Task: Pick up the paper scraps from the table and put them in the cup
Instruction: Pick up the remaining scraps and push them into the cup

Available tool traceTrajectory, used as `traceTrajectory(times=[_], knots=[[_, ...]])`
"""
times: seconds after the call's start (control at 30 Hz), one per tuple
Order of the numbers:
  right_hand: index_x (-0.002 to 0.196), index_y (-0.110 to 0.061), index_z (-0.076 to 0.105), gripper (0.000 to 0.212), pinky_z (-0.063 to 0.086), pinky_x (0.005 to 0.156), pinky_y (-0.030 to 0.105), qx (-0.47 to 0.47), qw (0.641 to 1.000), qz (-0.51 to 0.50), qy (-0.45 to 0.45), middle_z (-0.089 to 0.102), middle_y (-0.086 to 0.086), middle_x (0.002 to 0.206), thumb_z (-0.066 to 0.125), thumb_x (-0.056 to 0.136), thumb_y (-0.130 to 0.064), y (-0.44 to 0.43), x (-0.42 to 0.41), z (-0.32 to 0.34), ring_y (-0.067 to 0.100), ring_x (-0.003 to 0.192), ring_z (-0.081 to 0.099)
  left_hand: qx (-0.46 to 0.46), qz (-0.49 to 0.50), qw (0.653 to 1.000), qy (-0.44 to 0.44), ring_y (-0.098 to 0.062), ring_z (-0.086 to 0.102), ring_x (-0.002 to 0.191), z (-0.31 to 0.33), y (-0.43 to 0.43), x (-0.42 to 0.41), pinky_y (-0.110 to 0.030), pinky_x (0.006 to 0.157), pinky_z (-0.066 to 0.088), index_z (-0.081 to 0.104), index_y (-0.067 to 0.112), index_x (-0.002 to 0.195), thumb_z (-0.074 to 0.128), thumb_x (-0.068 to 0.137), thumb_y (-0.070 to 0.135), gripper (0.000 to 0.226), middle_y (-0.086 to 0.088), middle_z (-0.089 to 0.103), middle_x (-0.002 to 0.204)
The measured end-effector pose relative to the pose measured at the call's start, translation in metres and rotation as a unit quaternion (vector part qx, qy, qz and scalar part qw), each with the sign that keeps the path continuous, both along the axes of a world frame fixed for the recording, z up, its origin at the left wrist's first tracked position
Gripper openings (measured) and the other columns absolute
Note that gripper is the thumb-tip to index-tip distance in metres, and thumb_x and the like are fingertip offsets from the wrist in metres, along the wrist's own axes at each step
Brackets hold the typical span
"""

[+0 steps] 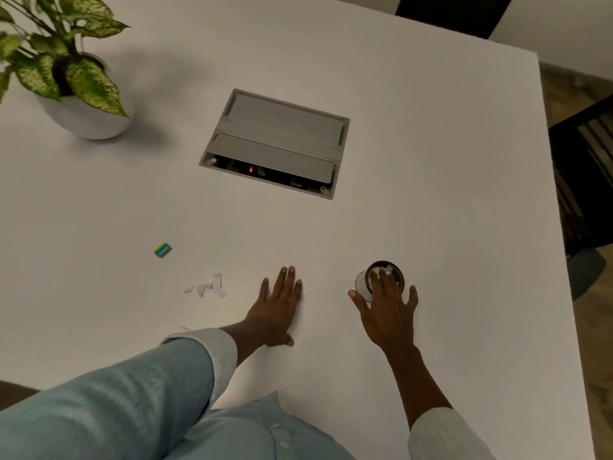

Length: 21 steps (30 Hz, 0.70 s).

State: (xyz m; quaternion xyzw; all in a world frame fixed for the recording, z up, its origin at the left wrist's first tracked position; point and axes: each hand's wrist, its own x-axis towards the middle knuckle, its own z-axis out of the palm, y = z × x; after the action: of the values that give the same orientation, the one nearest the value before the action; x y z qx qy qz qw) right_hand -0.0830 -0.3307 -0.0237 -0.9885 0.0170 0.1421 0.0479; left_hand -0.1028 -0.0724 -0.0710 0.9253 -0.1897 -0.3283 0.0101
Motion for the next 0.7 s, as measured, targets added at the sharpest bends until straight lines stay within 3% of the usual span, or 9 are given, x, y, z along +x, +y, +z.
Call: traceTrajectory(times=[0.13,0.27,0.33,0.43,0.5,0.57,0.7], knots=[[0.148,-0.018,0.043,0.069,0.011,0.122,0.06,0.02,0.999,-0.029,-0.029,0.045,0.004,0.155,0.035,0.098,-0.065,0.009,0.002,0.009,0.023,0.147,0.037,-0.018,0.005,1.0,0.013,-0.037,-0.029,0.154,0.004,0.008,0.004,-0.06,0.128,0.002,-0.011,0.006,0.162,0.074,0.09,0.045,0.119,-0.02,-0.035,0.164],[0.126,-0.013,0.061,0.044,0.024,0.117,0.059,-0.01,0.993,-0.054,-0.109,0.064,0.009,0.129,0.062,0.093,-0.043,0.02,-0.002,0.021,0.031,0.129,0.052,-0.077,0.038,0.996,0.004,-0.035,-0.008,0.16,0.008,0.025,0.001,-0.051,0.128,0.02,0.02,0.0,0.158,0.065,0.096,0.036,0.085,-0.02,-0.011,0.171],[0.112,-0.011,0.067,0.033,0.033,0.111,0.057,-0.014,0.986,-0.048,-0.158,0.067,0.012,0.119,0.073,0.085,-0.03,0.028,-0.005,0.025,0.034,0.121,0.055,-0.107,0.071,0.991,-0.027,-0.036,0.005,0.16,0.009,0.04,-0.007,-0.047,0.123,0.029,0.034,0.001,0.15,0.062,0.097,0.033,0.068,-0.021,0.006,0.171],[0.104,-0.013,0.068,0.025,0.047,0.094,0.049,0.068,0.974,-0.005,-0.215,0.063,0.01,0.117,0.076,0.083,-0.022,0.051,-0.01,0.028,0.032,0.116,0.054,-0.125,0.114,0.98,-0.105,-0.037,0.021,0.155,0.009,0.068,-0.027,-0.044,0.118,0.035,0.046,0.004,0.142,0.06,0.096,0.033,0.056,-0.02,0.024,0.165],[0.104,-0.018,0.067,0.019,0.051,0.082,0.036,0.132,0.969,0.031,-0.206,0.058,0.002,0.117,0.073,0.086,-0.023,0.077,-0.015,0.029,0.024,0.114,0.053,-0.114,0.156,0.971,-0.139,-0.037,0.026,0.154,0.009,0.089,-0.045,-0.045,0.12,0.033,0.047,0.007,0.144,0.059,0.096,0.044,0.062,-0.019,0.029,0.165],[0.108,-0.023,0.064,0.022,0.046,0.074,0.025,0.178,0.969,0.073,-0.158,0.055,-0.004,0.119,0.07,0.087,-0.024,0.106,-0.018,0.025,0.015,0.112,0.053,-0.087,0.225,0.958,-0.156,-0.037,0.027,0.153,0.009,0.111,-0.065,-0.046,0.121,0.032,0.045,0.009,0.147,0.056,0.093,0.061,0.076,-0.018,0.03,0.165],[0.121,-0.024,0.061,0.032,0.053,0.08,0.028,0.205,0.964,0.164,-0.041,0.055,-0.006,0.124,0.068,0.09,-0.024,0.157,-0.019,0.007,0.011,0.115,0.054,-0.04,0.36,0.918,-0.16,-0.039,0.034,0.146,0.008,0.151,-0.112,-0.049,0.115,0.04,0.039,0.006,0.15,0.058,0.077,0.085,0.109,-0.019,0.031,0.162]])
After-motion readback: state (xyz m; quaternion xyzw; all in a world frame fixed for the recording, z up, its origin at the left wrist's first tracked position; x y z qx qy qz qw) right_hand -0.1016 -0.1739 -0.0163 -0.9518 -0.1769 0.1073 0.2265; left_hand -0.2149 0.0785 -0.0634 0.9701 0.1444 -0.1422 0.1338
